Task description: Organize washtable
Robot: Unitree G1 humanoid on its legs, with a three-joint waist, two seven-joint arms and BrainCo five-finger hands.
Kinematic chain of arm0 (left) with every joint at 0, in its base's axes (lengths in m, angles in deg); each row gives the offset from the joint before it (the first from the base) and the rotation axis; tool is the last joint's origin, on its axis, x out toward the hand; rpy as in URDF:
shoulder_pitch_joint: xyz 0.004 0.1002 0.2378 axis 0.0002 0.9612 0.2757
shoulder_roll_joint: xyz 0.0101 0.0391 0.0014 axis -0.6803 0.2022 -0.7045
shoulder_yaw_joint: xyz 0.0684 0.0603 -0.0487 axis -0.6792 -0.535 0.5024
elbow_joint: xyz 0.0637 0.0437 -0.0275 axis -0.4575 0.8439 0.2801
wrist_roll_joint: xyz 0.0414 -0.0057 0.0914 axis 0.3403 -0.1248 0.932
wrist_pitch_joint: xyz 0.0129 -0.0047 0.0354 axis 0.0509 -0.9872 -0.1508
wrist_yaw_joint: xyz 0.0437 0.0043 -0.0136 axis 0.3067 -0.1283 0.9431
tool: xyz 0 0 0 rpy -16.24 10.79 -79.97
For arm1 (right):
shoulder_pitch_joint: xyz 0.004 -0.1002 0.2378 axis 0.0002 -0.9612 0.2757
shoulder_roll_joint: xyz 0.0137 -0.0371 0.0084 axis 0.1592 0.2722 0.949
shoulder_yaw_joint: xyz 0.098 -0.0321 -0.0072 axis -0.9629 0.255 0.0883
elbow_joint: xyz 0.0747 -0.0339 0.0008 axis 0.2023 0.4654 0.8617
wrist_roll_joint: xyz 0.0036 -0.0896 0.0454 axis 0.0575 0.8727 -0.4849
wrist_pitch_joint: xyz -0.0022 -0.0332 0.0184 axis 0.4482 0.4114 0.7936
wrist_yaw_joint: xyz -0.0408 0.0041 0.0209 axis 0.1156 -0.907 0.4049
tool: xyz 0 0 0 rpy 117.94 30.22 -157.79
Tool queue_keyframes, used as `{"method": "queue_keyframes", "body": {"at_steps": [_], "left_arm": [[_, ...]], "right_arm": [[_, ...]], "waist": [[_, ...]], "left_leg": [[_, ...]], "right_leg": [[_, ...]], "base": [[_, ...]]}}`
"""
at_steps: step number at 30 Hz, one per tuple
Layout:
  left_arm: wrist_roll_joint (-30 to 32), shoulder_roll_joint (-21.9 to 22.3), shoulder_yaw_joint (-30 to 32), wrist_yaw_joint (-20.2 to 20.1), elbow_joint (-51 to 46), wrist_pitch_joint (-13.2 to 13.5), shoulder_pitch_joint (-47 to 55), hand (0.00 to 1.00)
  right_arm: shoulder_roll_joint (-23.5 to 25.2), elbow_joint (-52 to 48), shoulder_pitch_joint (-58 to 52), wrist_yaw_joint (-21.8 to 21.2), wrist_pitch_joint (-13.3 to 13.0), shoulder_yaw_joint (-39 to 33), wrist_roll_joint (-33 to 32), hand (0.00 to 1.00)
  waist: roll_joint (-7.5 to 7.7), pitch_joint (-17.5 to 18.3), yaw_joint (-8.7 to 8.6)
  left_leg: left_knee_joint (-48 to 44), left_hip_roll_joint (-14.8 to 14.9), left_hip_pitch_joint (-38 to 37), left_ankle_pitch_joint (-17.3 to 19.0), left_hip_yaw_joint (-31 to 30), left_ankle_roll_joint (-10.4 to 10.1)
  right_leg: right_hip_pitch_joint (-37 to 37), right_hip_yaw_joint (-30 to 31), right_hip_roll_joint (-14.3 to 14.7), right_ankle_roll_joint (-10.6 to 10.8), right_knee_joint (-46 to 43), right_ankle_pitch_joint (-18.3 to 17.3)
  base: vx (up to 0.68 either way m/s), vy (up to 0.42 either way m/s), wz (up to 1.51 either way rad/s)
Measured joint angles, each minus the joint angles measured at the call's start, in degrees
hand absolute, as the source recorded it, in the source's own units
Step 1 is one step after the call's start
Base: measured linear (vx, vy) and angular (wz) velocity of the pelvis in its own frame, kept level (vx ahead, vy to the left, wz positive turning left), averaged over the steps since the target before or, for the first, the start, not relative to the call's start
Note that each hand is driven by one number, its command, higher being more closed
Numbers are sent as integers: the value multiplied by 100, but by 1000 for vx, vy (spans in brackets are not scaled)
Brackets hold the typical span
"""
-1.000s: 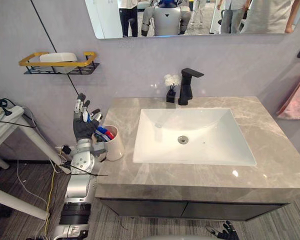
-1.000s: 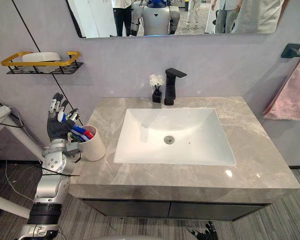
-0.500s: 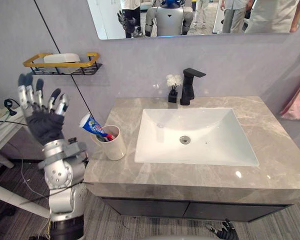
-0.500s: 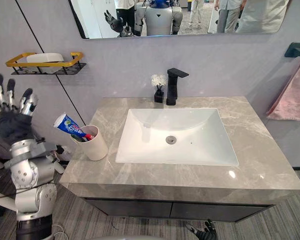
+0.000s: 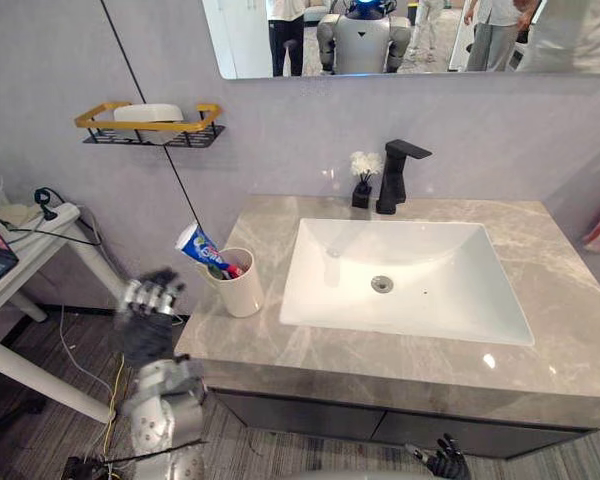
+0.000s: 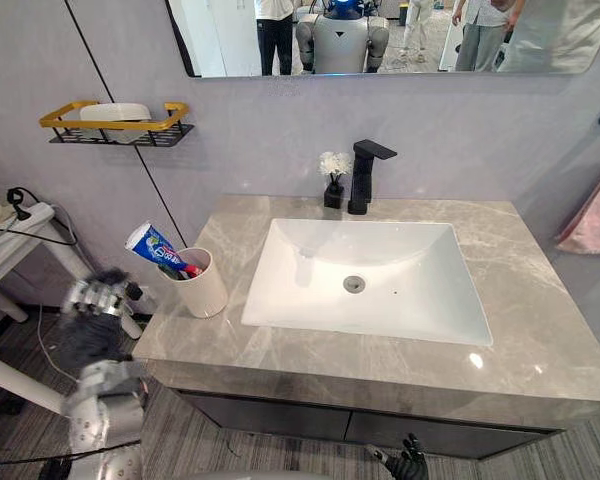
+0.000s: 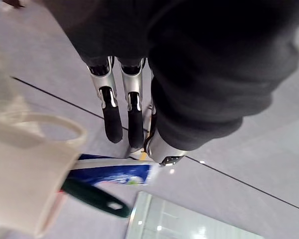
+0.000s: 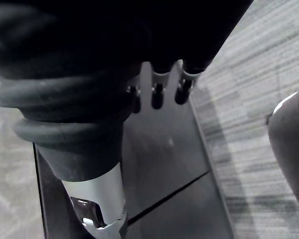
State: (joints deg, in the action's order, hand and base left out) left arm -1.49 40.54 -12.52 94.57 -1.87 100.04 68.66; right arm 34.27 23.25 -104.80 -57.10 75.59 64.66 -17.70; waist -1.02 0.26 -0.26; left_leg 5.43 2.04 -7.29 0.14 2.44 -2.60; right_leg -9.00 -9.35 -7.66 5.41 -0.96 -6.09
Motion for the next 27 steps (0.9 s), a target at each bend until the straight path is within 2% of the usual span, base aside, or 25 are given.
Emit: {"method": "queue_keyframes", "body": {"at_steps": [4, 17, 23, 27], "left_arm": [[-89, 83, -230, -131, 402, -107, -4, 100], [112, 45, -518, -187, 895, -240, -41, 100], [239, -263, -687, -184, 1518, -284, -452, 100], [351, -353, -750, -182, 1579, -290, -563, 100]], "right_arm": [[0, 0, -14, 25, 0, 89, 0, 0], [-2, 1, -7, 67, -1, 95, 3, 0], [-27, 2, -9, 136, -3, 219, 8, 0], [-30, 4, -8, 133, -2, 263, 12, 0]], "waist": [[17, -4, 102], [111, -4, 99], [88, 23, 89], [101, 28, 76]], "left_leg": [[13, -5, -1, 4, 1, -1], [26, 0, -6, 27, 77, -27], [1, 16, -37, -1, 147, -1], [4, 40, -36, -1, 187, -3]], "right_leg": [[-1, -9, -15, 9, -15, -6], [45, 30, -19, 21, -65, -14], [22, 73, -1, 24, 3, -2], [26, 113, 38, 4, 67, 25]], "base": [[-18, -8, 0], [-11, -6, -1], [-9, -7, -4], [-14, -25, -7]]}}
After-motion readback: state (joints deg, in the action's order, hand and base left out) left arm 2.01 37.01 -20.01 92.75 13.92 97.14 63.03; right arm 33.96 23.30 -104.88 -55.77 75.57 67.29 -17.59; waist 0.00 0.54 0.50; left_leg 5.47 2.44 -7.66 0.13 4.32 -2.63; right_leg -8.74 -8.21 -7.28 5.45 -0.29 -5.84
